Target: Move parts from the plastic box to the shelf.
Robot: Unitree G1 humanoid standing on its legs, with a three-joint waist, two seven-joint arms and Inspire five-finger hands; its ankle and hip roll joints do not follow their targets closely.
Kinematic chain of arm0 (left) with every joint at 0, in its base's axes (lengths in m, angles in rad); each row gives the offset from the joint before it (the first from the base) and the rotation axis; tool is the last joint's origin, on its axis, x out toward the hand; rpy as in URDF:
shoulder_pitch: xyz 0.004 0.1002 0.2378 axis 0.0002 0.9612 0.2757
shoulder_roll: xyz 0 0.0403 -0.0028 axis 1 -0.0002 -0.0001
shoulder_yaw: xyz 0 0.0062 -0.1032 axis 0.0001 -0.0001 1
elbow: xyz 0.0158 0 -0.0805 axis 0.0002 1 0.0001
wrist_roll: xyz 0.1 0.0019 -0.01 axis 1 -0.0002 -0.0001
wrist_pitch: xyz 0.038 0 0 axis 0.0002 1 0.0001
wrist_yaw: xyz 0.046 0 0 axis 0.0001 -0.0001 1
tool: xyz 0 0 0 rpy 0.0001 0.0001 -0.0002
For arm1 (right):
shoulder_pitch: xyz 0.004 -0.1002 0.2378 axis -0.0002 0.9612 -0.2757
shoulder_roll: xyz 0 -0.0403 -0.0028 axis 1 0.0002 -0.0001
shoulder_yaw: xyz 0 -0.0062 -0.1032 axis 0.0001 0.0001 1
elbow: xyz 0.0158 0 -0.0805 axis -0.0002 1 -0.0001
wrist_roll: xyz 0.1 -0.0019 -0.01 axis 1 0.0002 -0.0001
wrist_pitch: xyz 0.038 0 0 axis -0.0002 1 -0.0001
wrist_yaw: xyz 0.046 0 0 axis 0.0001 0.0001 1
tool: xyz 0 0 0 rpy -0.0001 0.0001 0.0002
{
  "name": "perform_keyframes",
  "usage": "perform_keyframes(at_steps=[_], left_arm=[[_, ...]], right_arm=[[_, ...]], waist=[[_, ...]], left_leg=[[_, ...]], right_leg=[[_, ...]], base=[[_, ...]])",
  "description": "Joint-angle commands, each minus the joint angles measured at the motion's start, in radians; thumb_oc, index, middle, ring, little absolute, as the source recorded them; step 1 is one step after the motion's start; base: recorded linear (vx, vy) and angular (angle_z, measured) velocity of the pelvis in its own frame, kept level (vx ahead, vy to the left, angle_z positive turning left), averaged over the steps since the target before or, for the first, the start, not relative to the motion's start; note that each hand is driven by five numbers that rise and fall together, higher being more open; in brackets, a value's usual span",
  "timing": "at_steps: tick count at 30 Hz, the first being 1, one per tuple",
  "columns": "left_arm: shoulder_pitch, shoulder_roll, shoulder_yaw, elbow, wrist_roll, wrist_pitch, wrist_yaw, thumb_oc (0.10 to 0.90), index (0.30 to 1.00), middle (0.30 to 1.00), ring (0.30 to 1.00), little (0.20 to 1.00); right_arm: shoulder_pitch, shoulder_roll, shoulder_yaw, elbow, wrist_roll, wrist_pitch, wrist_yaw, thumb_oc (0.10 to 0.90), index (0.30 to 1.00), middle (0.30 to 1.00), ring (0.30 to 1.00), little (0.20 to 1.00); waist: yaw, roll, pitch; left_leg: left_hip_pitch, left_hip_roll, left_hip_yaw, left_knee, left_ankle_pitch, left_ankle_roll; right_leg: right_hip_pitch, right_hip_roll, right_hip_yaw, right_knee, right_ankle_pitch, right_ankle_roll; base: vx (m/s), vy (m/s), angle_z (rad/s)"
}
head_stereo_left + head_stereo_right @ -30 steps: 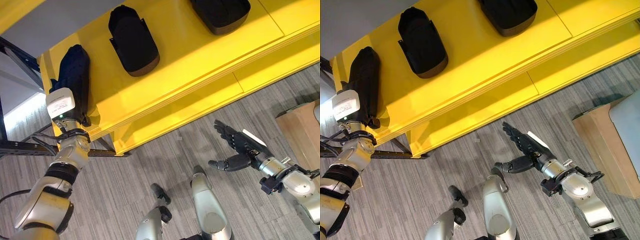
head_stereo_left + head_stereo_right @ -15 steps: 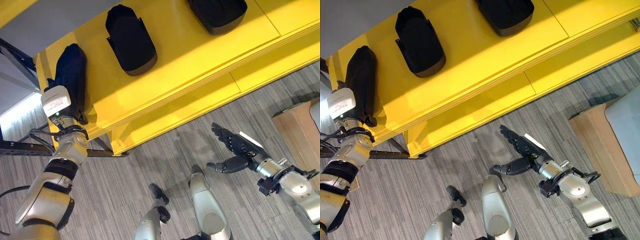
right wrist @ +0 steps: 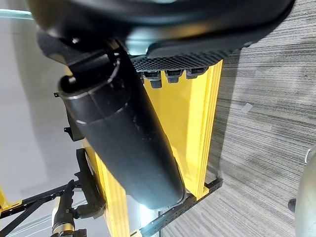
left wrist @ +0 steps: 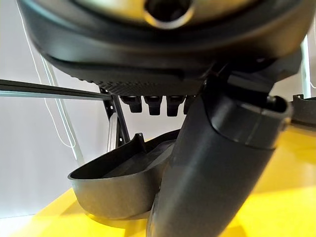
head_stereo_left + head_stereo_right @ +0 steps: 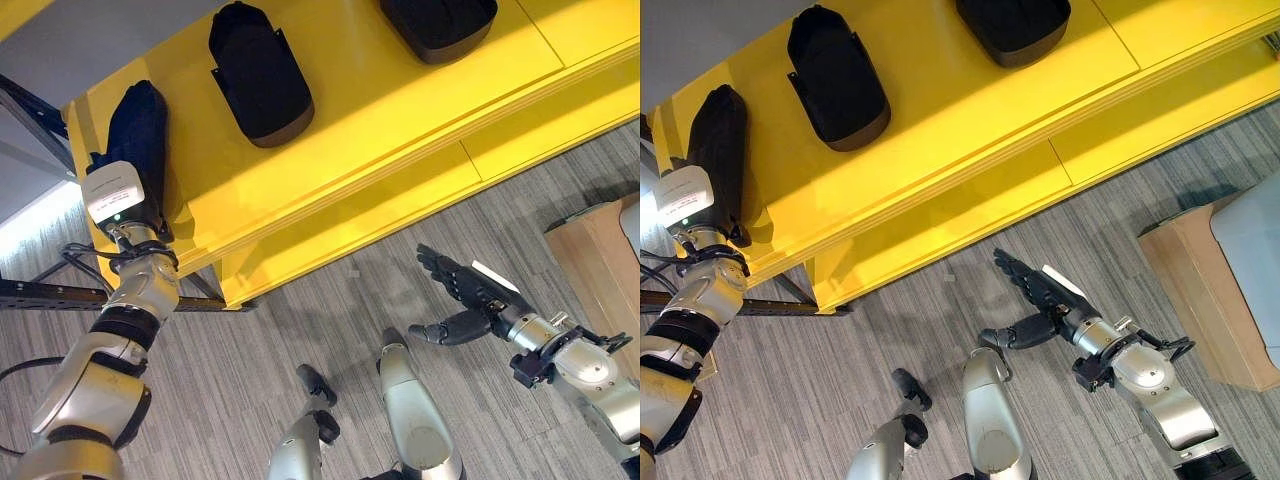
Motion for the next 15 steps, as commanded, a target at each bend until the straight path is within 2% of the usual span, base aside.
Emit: perform_keyframes(at_steps=[1, 10, 15], left_arm=[[-0.131, 0.072, 0.025, 0.040, 0.009, -0.011, 0.067, 0.900, 1.000, 1.000, 1.000, 1.000], [-0.161, 0.050, 0.009, 0.036, -0.011, -0.048, 0.068, 0.900, 1.000, 1.000, 1.000, 1.000], [-0.156, 0.029, 0.020, 0.025, -0.094, -0.068, 0.061, 0.900, 1.000, 1.000, 1.000, 1.000]], right_arm=[[-0.101, 0.030, 0.016, -0.046, 0.033, -0.075, -0.001, 0.900, 1.000, 1.000, 1.000, 1.000], [-0.116, 0.034, 0.027, -0.048, 0.036, -0.072, -0.017, 0.900, 1.000, 1.000, 1.000, 1.000], [-0.118, 0.046, 0.033, -0.047, 0.030, -0.077, -0.025, 0.900, 1.000, 1.000, 1.000, 1.000]], waist=[[-0.044, -0.072, -0.016], [-0.046, -0.078, -0.015], [-0.044, -0.083, -0.013]], left_leg=[[0.023, 0.036, -0.077, 0.098, -0.123, -0.013], [0.022, 0.037, -0.076, 0.098, -0.126, -0.011], [0.021, 0.038, -0.078, 0.100, -0.128, -0.009]], right_leg=[[0.047, -0.035, -0.065, -0.154, 0.068, 0.017], [0.047, -0.030, -0.064, -0.154, 0.067, 0.016], [0.047, -0.028, -0.065, -0.154, 0.066, 0.016]], base=[[0.00, 0.000, 0.00], [0.00, 0.000, 0.00], [0.00, 0.000, 0.00]])
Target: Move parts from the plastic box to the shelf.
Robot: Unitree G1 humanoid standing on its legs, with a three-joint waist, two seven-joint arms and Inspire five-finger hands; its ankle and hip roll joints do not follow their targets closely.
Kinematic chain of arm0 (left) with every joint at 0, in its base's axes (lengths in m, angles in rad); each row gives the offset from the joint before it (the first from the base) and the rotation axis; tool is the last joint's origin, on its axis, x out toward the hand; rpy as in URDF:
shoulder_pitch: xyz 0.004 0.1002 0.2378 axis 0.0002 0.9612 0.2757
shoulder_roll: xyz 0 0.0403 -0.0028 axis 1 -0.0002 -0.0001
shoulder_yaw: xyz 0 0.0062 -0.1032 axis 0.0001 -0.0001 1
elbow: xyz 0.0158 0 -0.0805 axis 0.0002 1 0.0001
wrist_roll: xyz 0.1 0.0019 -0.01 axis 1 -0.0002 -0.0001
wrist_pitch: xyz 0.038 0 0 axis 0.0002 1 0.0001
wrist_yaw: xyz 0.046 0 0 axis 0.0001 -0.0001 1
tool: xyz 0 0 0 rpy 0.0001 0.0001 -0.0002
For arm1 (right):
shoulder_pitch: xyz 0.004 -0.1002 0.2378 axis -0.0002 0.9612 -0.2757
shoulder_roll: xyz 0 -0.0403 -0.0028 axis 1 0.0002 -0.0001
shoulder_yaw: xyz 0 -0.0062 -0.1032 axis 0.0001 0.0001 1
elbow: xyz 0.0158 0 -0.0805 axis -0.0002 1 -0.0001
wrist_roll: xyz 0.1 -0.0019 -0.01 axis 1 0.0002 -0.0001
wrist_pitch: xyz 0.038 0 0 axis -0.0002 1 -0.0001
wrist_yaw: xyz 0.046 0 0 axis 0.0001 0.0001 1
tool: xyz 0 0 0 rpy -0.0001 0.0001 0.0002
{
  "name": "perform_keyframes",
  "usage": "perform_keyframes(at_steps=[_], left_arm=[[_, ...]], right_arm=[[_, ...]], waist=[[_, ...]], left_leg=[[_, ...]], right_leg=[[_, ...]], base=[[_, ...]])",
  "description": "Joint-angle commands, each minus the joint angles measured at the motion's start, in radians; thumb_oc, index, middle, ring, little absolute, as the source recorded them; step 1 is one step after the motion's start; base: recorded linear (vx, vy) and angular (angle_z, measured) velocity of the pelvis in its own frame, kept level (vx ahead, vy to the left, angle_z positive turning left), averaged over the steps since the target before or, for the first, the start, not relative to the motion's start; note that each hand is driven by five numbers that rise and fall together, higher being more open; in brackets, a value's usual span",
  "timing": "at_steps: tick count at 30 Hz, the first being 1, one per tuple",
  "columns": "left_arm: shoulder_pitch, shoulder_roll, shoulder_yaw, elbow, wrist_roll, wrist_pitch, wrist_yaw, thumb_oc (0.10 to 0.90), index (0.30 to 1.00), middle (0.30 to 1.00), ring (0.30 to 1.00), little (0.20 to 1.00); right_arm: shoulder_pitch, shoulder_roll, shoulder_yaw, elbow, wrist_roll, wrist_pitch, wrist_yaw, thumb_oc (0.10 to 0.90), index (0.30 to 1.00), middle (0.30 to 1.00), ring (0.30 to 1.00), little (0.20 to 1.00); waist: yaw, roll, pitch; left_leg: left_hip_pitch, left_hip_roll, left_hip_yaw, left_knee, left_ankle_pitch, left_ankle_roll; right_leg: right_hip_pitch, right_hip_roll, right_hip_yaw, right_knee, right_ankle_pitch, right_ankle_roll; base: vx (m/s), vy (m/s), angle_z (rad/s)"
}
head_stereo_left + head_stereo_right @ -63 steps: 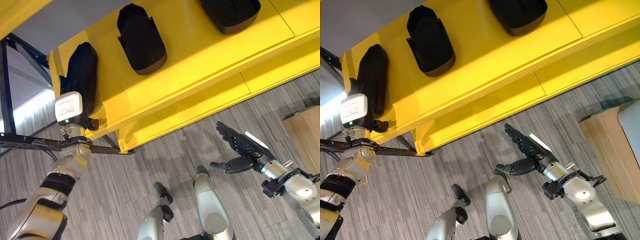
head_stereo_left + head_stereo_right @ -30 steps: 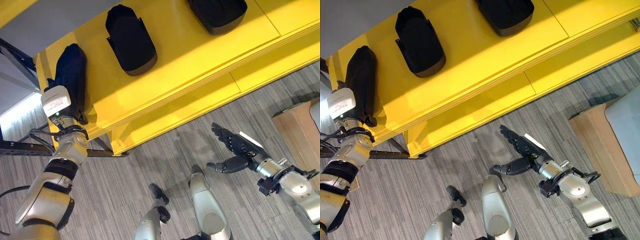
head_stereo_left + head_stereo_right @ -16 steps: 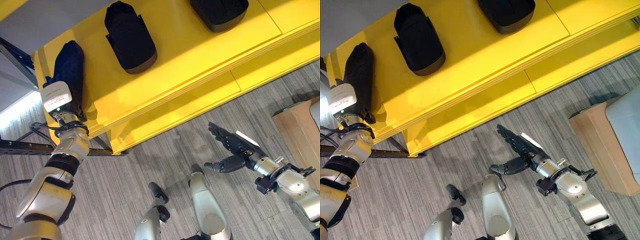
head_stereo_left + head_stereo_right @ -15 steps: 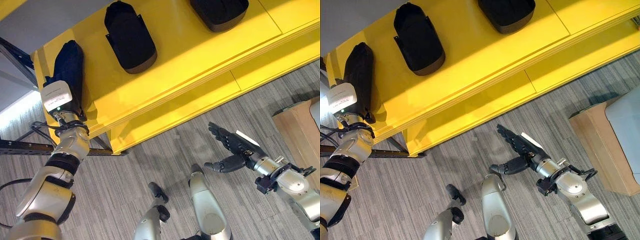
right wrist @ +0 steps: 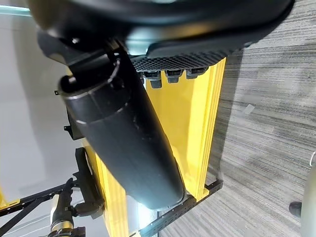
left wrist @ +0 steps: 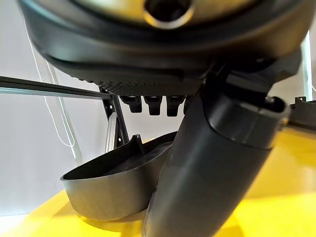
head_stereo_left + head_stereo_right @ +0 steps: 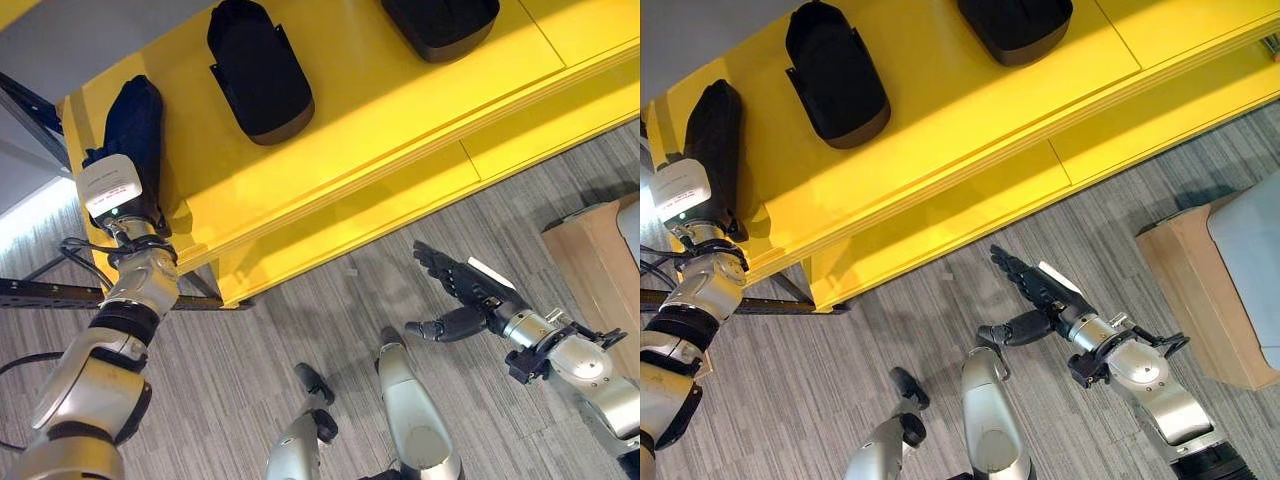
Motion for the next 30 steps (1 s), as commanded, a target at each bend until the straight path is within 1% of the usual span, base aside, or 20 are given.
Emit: perform_keyframes(at_steps=[1, 2, 3, 6, 8, 10, 12, 15, 16, 19, 22, 30], left_arm=[[-0.129, 0.021, 0.026, 0.018, -0.097, -0.074, 0.050, 0.900, 1.000, 1.000, 1.000, 1.000], [-0.121, 0.007, 0.035, 0.016, -0.123, -0.078, 0.042, 0.900, 1.000, 1.000, 1.000, 1.000], [-0.116, -0.015, 0.043, 0.018, -0.186, -0.081, 0.024, 0.900, 1.000, 1.000, 1.000, 1.000], [-0.110, -0.038, 0.048, 0.023, -0.237, -0.089, 0.012, 0.900, 1.000, 1.000, 1.000, 1.000], [-0.103, -0.057, 0.054, 0.031, -0.290, -0.116, -0.014, 0.900, 1.000, 1.000, 1.000, 1.000], [-0.101, -0.070, 0.057, 0.033, -0.314, -0.134, -0.028, 0.900, 1.000, 1.000, 1.000, 1.000], [-0.089, -0.094, 0.066, 0.024, -0.379, -0.157, -0.037, 0.900, 1.000, 1.000, 1.000, 1.000], [-0.078, -0.113, 0.073, 0.014, -0.438, -0.162, -0.041, 0.900, 1.000, 1.000, 1.000, 1.000], [-0.071, -0.135, 0.083, 0.011, -0.483, -0.174, -0.043, 0.900, 1.000, 1.000, 1.000, 1.000], [-0.064, -0.156, 0.092, 0.002, -0.506, -0.183, -0.042, 0.900, 1.000, 1.000, 1.000, 1.000], [-0.066, -0.171, 0.095, -0.007, -0.541, -0.176, -0.047, 0.900, 1.000, 1.000, 1.000, 1.000], [-0.080, -0.199, 0.083, -0.015, -0.556, -0.173, -0.051, 0.900, 1.000, 1.000, 1.000, 1.000]], right_arm=[[-0.093, 0.050, 0.013, -0.048, 0.028, -0.078, -0.005, 0.900, 1.000, 1.000, 1.000, 1.000], [-0.089, 0.057, 0.014, -0.052, 0.024, -0.078, -0.006, 0.900, 1.000, 1.000, 1.000, 1.000], [-0.093, 0.063, 0.018, -0.056, 0.020, -0.072, -0.009, 0.900, 1.000, 1.000, 1.000, 1.000], [-0.100, 0.072, 0.022, -0.060, 0.016, -0.064, -0.013, 0.900, 1.000, 1.000, 1.000, 1.000], [-0.104, 0.082, 0.023, -0.070, 0.010, -0.051, -0.016, 0.900, 1.000, 1.000, 1.000, 1.000], [-0.104, 0.085, 0.022, -0.079, 0.007, -0.042, -0.019, 0.900, 1.000, 1.000, 1.000, 1.000], [-0.103, 0.090, 0.018, -0.084, 0.004, -0.040, -0.019, 0.900, 1.000, 1.000, 1.000, 1.000], [-0.100, 0.095, 0.014, -0.087, -0.003, -0.038, -0.017, 0.900, 1.000, 1.000, 1.000, 1.000], [-0.103, 0.104, 0.017, -0.088, -0.011, -0.035, -0.019, 0.900, 1.000, 1.000, 1.000, 1.000], [-0.103, 0.114, 0.013, -0.093, -0.018, -0.025, -0.019, 0.900, 1.000, 1.000, 1.000, 1.000], [-0.106, 0.117, 0.011, -0.096, -0.018, -0.018, -0.019, 0.900, 1.000, 1.000, 1.000, 1.000], [-0.113, 0.127, 0.014, -0.097, -0.019, -0.015, -0.022, 0.900, 1.000, 1.000, 1.000, 1.000]], waist=[[-0.044, -0.069, -0.018], [-0.044, -0.072, -0.018], [-0.044, -0.075, -0.017], [-0.044, -0.078, -0.016], [-0.044, -0.081, -0.014], [-0.044, -0.083, -0.012], [-0.044, -0.084, -0.010], [-0.044, -0.084, -0.008], [-0.043, -0.085, -0.006], [-0.043, -0.086, -0.006], [-0.043, -0.088, -0.006], [-0.046, -0.095, -0.003]], left_leg=[[0.022, 0.039, -0.079, 0.101, -0.122, -0.013], [0.021, 0.039, -0.081, 0.101, -0.123, -0.012], [0.022, 0.040, -0.081, 0.101, -0.122, -0.012], [0.020, 0.040, -0.082, 0.105, -0.124, -0.010], [0.018, 0.042, -0.082, 0.108, -0.125, -0.009], [0.018, 0.042, -0.082, 0.109, -0.125, -0.008], [0.022, 0.041, -0.082, 0.107, -0.126, -0.007], [0.023, 0.040, -0.083, 0.107, -0.127, -0.006], [0.023, 0.040, -0.083, 0.109, -0.127, -0.005], [0.023, 0.041, -0.083, 0.111, -0.128, -0.005], [0.025, 0.042, -0.082, 0.109, -0.128, -0.005], [0.023, 0.045, -0.079, 0.110, -0.128, -0.005]], right_leg=[[0.046, -0.027, -0.067, -0.148, 0.066, 0.015], [0.047, -0.026, -0.067, -0.148, 0.065, 0.014], [0.048, -0.024, -0.067, -0.148, 0.065, 0.014], [0.048, -0.022, -0.067, -0.147, 0.065, 0.013], [0.047, -0.021, -0.069, -0.145, 0.064, 0.012], [0.048, -0.019, -0.070, -0.146, 0.065, 0.012], [0.052, -0.018, -0.072, -0.148, 0.064, 0.010], [0.053, -0.017, -0.073, -0.148, 0.064, 0.010], [0.055, -0.017, -0.074, -0.149, 0.063, 0.009], [0.055, -0.015, -0.076, -0.146, 0.062, 0.007], [0.059, -0.013, -0.078, -0.150, 0.063, 0.006], [0.060, -0.009, -0.081, -0.152, 0.065, 0.004]], base=[[0.00, 0.000, 0.00], [-0.01, -0.034, 0.01], [0.00, 0.000, 0.00], [0.00, 0.000, 0.00], [0.00, 0.000, 0.00], [0.00, 0.000, 0.00], [0.00, 0.000, 0.00], [0.00, -0.002, 0.01], [0.00, -0.008, 0.04], [0.00, -0.011, 0.03], [0.01, -0.019, 0.05], [0.00, -0.006, -0.01]])
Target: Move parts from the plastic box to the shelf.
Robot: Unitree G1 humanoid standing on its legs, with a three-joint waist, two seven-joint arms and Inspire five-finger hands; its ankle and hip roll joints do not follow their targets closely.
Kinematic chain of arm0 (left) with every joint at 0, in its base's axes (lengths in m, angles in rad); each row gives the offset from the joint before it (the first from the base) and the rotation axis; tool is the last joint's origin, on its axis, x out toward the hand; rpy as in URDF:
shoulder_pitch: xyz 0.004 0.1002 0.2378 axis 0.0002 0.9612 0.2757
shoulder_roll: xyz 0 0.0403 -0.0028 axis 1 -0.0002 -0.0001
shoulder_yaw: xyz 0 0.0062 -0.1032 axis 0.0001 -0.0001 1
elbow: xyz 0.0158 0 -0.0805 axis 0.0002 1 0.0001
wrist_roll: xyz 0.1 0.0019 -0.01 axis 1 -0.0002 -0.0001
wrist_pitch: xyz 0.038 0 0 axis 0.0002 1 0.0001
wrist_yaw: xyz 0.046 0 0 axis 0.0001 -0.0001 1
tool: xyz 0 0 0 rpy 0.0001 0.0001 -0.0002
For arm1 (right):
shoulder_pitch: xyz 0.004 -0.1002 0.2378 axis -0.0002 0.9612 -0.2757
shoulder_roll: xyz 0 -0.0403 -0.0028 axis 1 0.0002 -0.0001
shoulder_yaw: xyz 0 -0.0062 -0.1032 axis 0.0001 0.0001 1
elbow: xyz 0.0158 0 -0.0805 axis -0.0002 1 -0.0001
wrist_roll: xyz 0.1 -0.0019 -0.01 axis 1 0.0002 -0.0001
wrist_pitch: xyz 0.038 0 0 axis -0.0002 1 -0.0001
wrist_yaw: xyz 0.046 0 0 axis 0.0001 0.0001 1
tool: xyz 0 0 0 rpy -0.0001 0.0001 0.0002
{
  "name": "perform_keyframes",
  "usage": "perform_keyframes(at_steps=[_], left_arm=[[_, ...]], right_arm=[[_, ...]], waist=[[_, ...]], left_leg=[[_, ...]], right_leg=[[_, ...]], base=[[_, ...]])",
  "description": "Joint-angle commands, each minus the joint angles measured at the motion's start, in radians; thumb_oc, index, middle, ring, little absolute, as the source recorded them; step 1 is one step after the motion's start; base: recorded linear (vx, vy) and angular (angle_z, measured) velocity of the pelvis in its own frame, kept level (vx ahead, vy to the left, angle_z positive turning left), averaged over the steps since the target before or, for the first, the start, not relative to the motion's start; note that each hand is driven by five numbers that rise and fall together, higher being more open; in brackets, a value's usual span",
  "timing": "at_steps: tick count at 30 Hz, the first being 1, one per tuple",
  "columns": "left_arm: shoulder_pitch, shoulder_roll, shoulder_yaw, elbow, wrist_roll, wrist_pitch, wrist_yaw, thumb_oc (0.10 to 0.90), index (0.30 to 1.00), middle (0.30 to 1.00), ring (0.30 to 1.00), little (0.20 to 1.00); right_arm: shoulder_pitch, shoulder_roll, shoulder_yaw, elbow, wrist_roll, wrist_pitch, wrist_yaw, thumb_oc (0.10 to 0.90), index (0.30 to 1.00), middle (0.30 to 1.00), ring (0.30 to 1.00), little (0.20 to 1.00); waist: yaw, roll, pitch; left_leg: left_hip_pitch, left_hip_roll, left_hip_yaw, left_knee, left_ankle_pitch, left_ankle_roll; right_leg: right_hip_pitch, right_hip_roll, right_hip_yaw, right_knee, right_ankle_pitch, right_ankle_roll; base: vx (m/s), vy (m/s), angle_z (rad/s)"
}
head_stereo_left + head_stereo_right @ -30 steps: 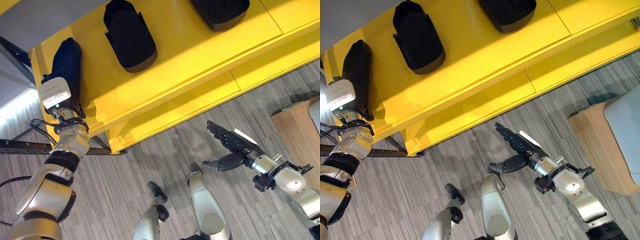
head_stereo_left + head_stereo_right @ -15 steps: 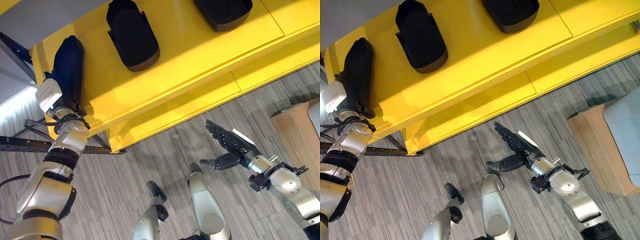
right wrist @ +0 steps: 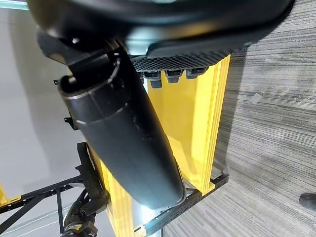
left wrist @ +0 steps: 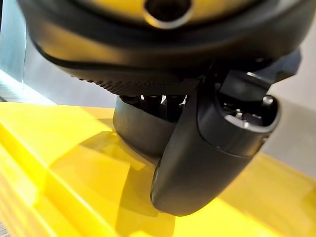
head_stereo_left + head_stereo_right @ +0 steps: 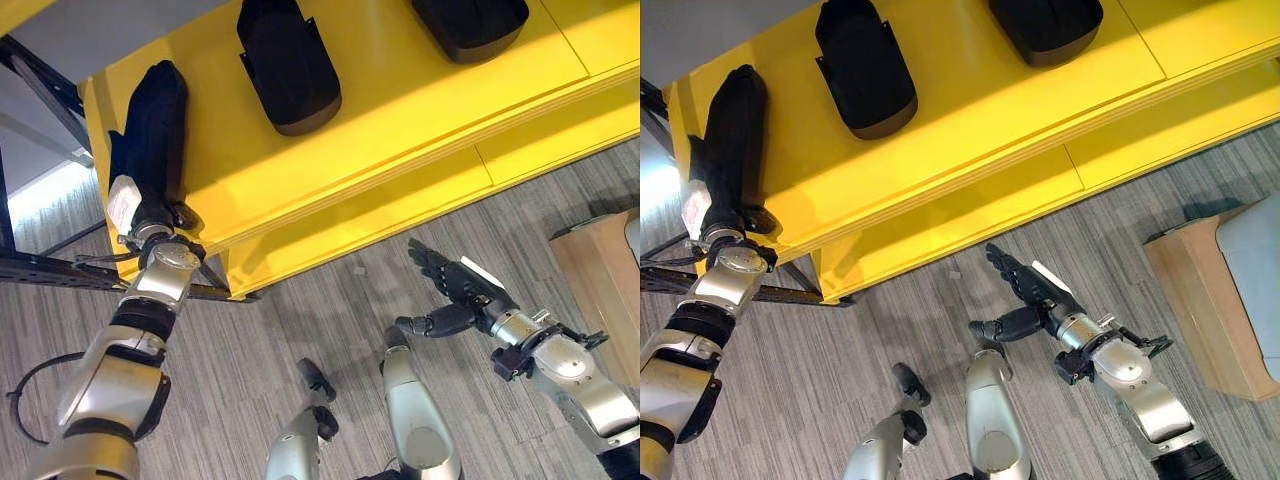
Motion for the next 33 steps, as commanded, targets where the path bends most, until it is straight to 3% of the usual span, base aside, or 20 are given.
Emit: perform_keyframes(at_steps=[1, 13, 18, 33], left_arm=[[-0.071, -0.106, -0.041, -0.009, -0.068, -0.081, -0.089, 0.900, 1.000, 1.000, 1.000, 1.000], [-0.071, -0.191, -0.032, -0.050, -0.214, -0.099, -0.088, 0.900, 1.000, 1.000, 1.000, 1.000], [-0.081, -0.228, 0.012, -0.048, -0.389, -0.135, -0.061, 0.900, 1.000, 1.000, 1.000, 1.000], [-0.108, -0.284, 0.039, -0.058, -0.527, -0.141, -0.027, 0.900, 1.000, 1.000, 1.000, 1.000]], right_arm=[[-0.079, 0.039, 0.008, -0.098, 0.002, -0.068, -0.002, 0.900, 1.000, 1.000, 1.000, 1.000], [-0.090, 0.053, 0.013, -0.096, -0.004, -0.062, -0.003, 0.900, 1.000, 1.000, 1.000, 1.000], [-0.094, 0.061, 0.024, -0.083, -0.008, -0.070, -0.001, 0.900, 1.000, 1.000, 1.000, 1.000], [-0.110, 0.073, 0.045, -0.074, -0.003, -0.077, -0.016, 0.900, 1.000, 1.000, 1.000, 1.000]], waist=[[-0.072, -0.064, -0.020], [-0.076, -0.069, -0.018], [-0.081, -0.070, -0.020], [-0.081, -0.088, -0.018]], left_leg=[[0.025, 0.071, -0.076, 0.110, -0.112, -0.022], [0.030, 0.073, -0.073, 0.103, -0.110, -0.022], [0.037, 0.075, -0.069, 0.101, -0.109, -0.023], [0.035, 0.084, -0.067, 0.099, -0.107, -0.025]], right_leg=[[0.033, 0.031, -0.082, -0.090, 0.056, -0.011], [0.038, 0.037, -0.084, -0.094, 0.055, -0.015], [0.043, 0.039, -0.085, -0.093, 0.051, -0.017], [0.050, 0.047, -0.090, -0.104, 0.054, -0.020]], base=[[0.00, -0.016, -0.04], [0.00, 0.000, 0.00], [0.01, -0.005, -0.03], [0.00, -0.014, -0.02]])
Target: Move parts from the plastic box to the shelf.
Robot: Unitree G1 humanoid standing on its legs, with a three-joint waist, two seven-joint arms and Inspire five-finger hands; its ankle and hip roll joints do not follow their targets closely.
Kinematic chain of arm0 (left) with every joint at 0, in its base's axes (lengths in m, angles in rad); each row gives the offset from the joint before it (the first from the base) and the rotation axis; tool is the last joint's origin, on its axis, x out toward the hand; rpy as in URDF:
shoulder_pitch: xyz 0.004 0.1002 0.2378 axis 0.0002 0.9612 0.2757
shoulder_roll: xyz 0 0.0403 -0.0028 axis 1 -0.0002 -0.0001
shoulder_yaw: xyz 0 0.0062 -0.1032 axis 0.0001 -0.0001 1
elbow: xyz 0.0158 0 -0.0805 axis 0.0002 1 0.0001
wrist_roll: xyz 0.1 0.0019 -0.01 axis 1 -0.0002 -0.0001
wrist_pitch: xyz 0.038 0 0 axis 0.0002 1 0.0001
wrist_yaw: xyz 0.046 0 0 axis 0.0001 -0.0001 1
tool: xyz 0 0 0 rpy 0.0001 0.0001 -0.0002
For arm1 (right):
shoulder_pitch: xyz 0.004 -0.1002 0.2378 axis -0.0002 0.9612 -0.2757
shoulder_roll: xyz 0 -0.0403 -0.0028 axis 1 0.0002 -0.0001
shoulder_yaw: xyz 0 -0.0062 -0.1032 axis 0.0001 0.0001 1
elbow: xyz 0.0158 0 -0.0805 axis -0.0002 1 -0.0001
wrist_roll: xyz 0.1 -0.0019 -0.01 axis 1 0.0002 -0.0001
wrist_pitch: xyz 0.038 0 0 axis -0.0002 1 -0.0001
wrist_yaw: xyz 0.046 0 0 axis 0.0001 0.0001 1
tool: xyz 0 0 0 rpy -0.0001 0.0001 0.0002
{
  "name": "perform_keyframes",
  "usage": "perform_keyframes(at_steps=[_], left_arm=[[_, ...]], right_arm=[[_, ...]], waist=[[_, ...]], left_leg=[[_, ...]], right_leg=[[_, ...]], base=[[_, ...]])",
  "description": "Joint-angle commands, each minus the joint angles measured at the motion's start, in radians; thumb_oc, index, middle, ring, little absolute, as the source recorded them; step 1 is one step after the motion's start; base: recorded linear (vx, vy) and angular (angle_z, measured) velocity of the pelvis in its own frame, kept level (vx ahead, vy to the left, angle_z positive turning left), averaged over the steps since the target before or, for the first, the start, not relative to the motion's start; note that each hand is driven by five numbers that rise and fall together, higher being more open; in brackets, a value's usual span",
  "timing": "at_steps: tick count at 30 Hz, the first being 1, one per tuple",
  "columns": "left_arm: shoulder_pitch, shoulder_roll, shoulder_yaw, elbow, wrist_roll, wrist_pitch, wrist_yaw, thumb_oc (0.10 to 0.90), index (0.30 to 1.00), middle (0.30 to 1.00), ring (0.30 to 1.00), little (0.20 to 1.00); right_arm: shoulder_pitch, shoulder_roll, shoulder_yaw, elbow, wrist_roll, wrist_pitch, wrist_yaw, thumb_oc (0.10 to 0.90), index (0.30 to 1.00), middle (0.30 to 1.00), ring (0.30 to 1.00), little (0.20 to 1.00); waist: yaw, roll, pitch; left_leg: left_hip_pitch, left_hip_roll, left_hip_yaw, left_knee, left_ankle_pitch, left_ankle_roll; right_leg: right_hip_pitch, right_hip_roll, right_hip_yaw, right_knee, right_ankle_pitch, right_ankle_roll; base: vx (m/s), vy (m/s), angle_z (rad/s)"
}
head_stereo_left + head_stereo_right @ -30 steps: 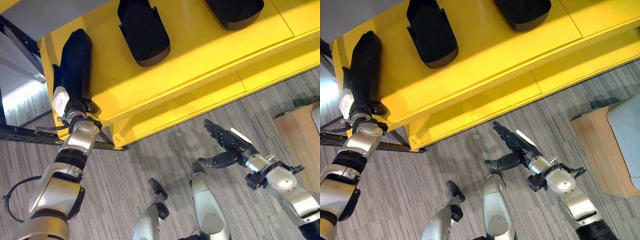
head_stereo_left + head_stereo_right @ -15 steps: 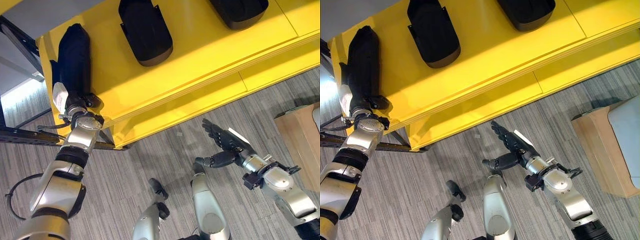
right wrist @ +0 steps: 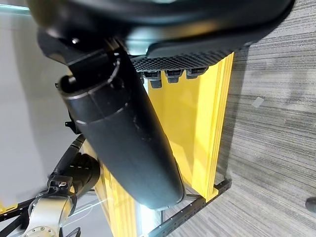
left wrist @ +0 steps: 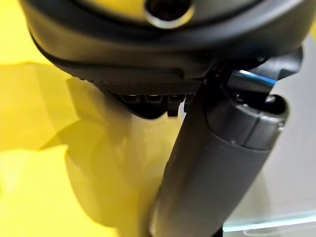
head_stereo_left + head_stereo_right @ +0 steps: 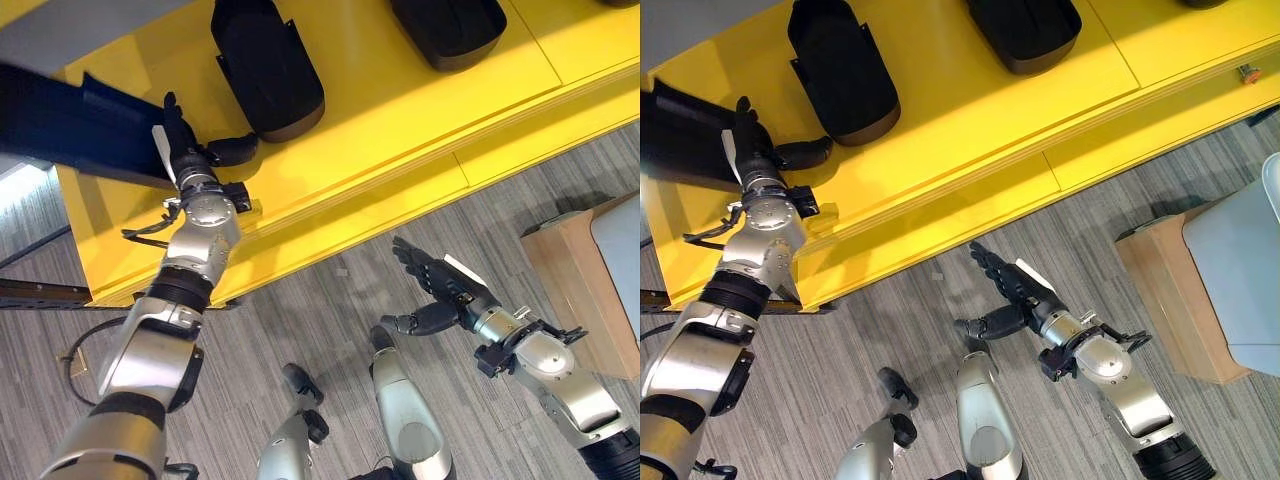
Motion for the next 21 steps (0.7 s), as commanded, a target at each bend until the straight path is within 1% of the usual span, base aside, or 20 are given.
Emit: perform_keyframes(at_steps=[1, 4, 7, 12, 17, 21], left_arm=[[0.043, -0.108, -0.004, 0.064, -0.097, 0.058, -0.076, 0.900, 1.000, 1.000, 1.000, 1.000], [0.046, -0.112, -0.012, 0.053, -0.078, 0.072, -0.063, 0.900, 1.000, 1.000, 1.000, 1.000], [0.061, -0.111, -0.022, 0.049, -0.055, 0.110, -0.052, 0.900, 1.000, 1.000, 1.000, 1.000], [0.093, -0.107, -0.014, 0.063, -0.049, 0.111, -0.031, 0.900, 1.000, 1.000, 1.000, 1.000], [0.139, -0.105, 0.020, 0.084, -0.053, 0.104, -0.023, 0.900, 1.000, 1.000, 1.000, 1.000], [0.171, -0.091, 0.025, 0.084, 0.009, 0.114, -0.026, 0.900, 1.000, 1.000, 1.000, 1.000]], right_arm=[[-0.061, 0.016, -0.010, -0.077, 0.019, -0.083, -0.001, 0.900, 1.000, 1.000, 1.000, 1.000], [-0.056, 0.015, -0.010, -0.077, 0.026, -0.086, -0.005, 0.900, 1.000, 1.000, 1.000, 1.000], [-0.051, 0.014, -0.007, -0.077, 0.026, -0.094, -0.009, 0.900, 1.000, 1.000, 1.000, 1.000], [-0.049, 0.013, -0.004, -0.079, 0.020, -0.099, -0.010, 0.900, 1.000, 1.000, 1.000, 1.000], [-0.038, 0.015, -0.002, -0.083, 0.012, -0.101, -0.019, 0.900, 1.000, 1.000, 1.000, 1.000], [-0.027, 0.012, -0.007, -0.090, 0.013, -0.102, -0.026, 0.900, 1.000, 1.000, 1.000, 1.000]], waist=[[-0.049, -0.051, -0.019], [-0.048, -0.051, -0.018], [-0.045, -0.049, -0.016], [-0.043, -0.042, -0.013], [-0.034, -0.034, -0.016], [-0.027, -0.029, -0.016]], left_leg=[[-0.003, 0.064, -0.077, 0.109, -0.102, -0.033], [-0.004, 0.064, -0.077, 0.109, -0.101, -0.033], [-0.003, 0.063, -0.078, 0.106, -0.101, -0.031], [0.003, 0.059, -0.081, 0.101, -0.101, -0.030], [0.008, 0.056, -0.091, 0.099, -0.101, -0.029], [0.012, 0.053, -0.096, 0.099, -0.101, -0.028]], right_leg=[[-0.010, 0.023, -0.087, -0.043, 0.011, -0.031], [-0.010, 0.023, -0.087, -0.046, 0.013, -0.031], [-0.005, 0.023, -0.085, -0.053, 0.015, -0.030], [-0.003, 0.021, -0.085, -0.050, 0.011, -0.030], [0.004, 0.015, -0.089, -0.051, 0.007, -0.030], [0.011, 0.013, -0.092, -0.053, 0.006, -0.030]], base=[[0.00, 0.000, 0.00], [-0.01, -0.007, -0.01], [0.00, 0.000, 0.00], [0.00, 0.013, 0.00], [0.00, 0.000, 0.00], [0.00, 0.000, 0.00]])
